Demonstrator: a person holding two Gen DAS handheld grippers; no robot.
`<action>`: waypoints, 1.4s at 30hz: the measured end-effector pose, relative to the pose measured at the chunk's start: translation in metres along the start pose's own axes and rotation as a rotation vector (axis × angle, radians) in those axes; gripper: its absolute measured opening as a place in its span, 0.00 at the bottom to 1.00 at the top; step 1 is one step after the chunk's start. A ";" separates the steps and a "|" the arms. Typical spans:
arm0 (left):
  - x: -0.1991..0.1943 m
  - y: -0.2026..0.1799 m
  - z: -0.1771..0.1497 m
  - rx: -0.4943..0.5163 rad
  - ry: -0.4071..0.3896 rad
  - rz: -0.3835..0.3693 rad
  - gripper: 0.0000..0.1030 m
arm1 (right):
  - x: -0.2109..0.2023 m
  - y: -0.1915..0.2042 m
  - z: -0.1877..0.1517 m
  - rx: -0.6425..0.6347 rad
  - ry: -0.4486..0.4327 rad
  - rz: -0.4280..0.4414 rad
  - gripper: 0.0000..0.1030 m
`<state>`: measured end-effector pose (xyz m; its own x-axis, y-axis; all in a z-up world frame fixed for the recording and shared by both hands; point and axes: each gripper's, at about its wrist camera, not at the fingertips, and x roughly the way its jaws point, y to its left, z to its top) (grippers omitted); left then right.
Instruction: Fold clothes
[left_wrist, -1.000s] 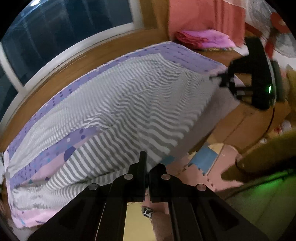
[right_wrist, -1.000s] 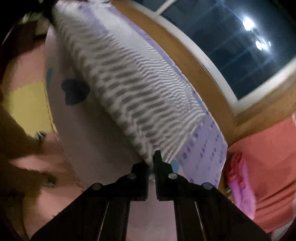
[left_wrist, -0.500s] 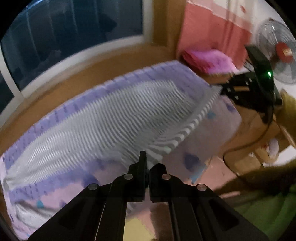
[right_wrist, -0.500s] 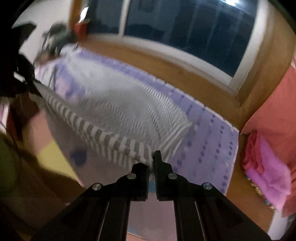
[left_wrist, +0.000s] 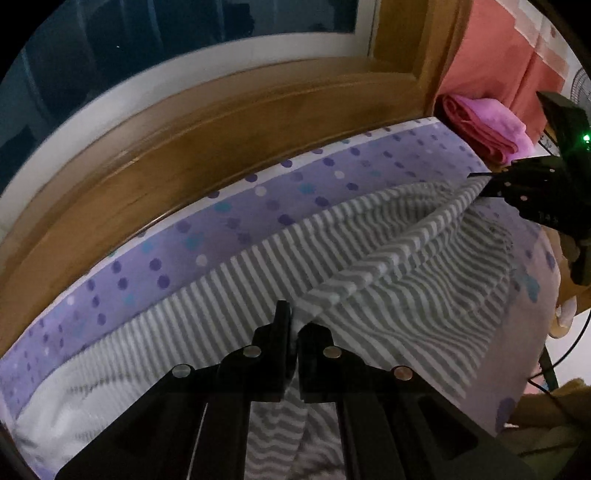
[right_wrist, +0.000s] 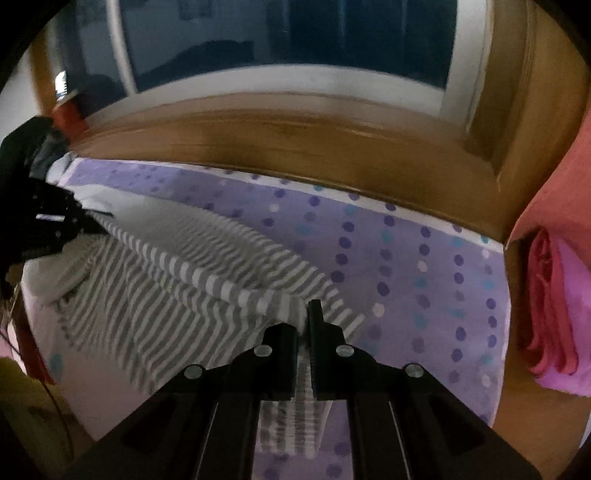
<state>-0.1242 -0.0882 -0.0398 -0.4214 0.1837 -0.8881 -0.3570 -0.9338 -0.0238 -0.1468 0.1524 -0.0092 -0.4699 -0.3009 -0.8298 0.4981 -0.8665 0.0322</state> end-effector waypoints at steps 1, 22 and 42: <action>0.008 0.005 0.003 -0.003 0.006 -0.011 0.03 | 0.007 -0.003 0.003 0.012 0.013 -0.008 0.04; 0.048 0.033 0.003 -0.077 -0.005 -0.095 0.13 | 0.001 0.026 0.022 0.115 0.013 -0.002 0.40; -0.015 0.032 -0.022 -0.210 -0.053 0.000 0.22 | 0.086 0.054 0.031 0.218 0.112 -0.176 0.42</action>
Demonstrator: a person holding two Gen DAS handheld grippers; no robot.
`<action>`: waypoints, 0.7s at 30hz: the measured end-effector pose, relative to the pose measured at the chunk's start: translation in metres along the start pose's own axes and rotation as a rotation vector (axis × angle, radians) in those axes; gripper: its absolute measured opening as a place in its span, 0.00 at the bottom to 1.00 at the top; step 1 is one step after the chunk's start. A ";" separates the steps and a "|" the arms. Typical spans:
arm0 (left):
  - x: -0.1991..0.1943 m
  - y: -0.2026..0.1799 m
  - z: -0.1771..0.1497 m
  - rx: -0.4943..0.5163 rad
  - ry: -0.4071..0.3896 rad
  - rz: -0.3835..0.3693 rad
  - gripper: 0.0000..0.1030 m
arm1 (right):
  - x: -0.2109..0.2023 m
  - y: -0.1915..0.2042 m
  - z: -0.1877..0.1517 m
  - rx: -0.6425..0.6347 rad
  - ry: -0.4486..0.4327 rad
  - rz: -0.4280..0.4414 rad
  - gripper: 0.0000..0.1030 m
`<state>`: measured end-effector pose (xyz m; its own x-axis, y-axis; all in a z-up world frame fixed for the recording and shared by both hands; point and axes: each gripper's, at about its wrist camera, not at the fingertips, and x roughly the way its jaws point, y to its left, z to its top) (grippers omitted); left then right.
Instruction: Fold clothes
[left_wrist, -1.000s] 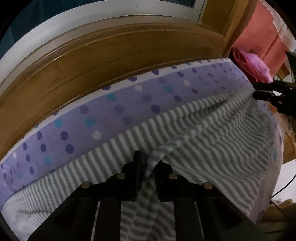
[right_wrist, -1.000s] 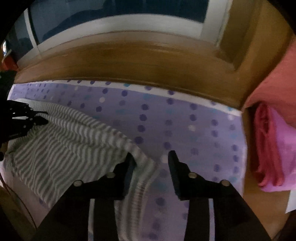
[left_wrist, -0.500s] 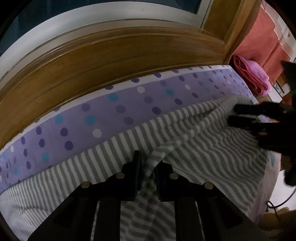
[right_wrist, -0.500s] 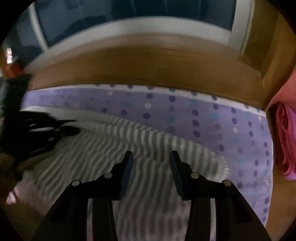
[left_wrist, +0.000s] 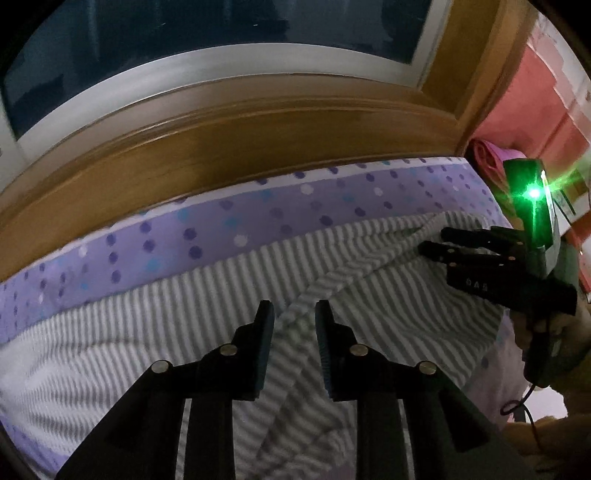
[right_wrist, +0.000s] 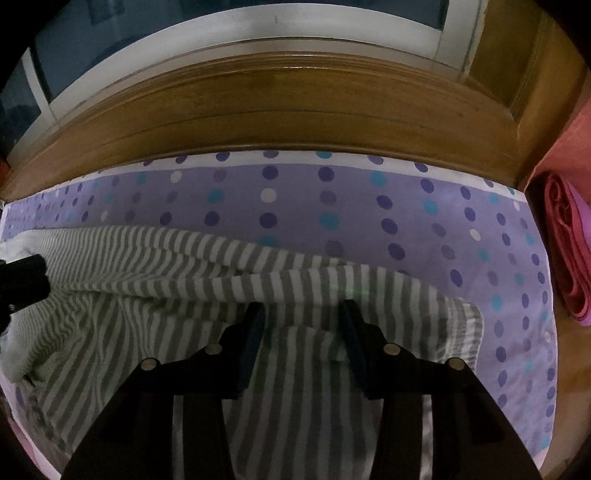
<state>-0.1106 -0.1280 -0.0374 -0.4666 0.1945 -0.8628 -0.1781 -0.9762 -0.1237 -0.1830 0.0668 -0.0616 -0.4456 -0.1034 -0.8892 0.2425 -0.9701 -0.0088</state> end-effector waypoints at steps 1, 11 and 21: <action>-0.002 0.001 -0.003 -0.013 0.002 0.014 0.22 | 0.000 0.000 -0.001 -0.002 -0.001 0.002 0.42; -0.023 0.003 -0.046 -0.093 0.025 0.123 0.22 | -0.002 0.006 -0.009 -0.042 -0.011 -0.011 0.43; -0.057 0.055 -0.098 -0.231 0.017 0.237 0.22 | -0.045 0.029 -0.015 -0.114 -0.060 0.029 0.62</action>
<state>-0.0086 -0.2018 -0.0429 -0.4571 -0.0399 -0.8885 0.1358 -0.9904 -0.0253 -0.1430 0.0471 -0.0291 -0.4872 -0.1472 -0.8608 0.3506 -0.9357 -0.0385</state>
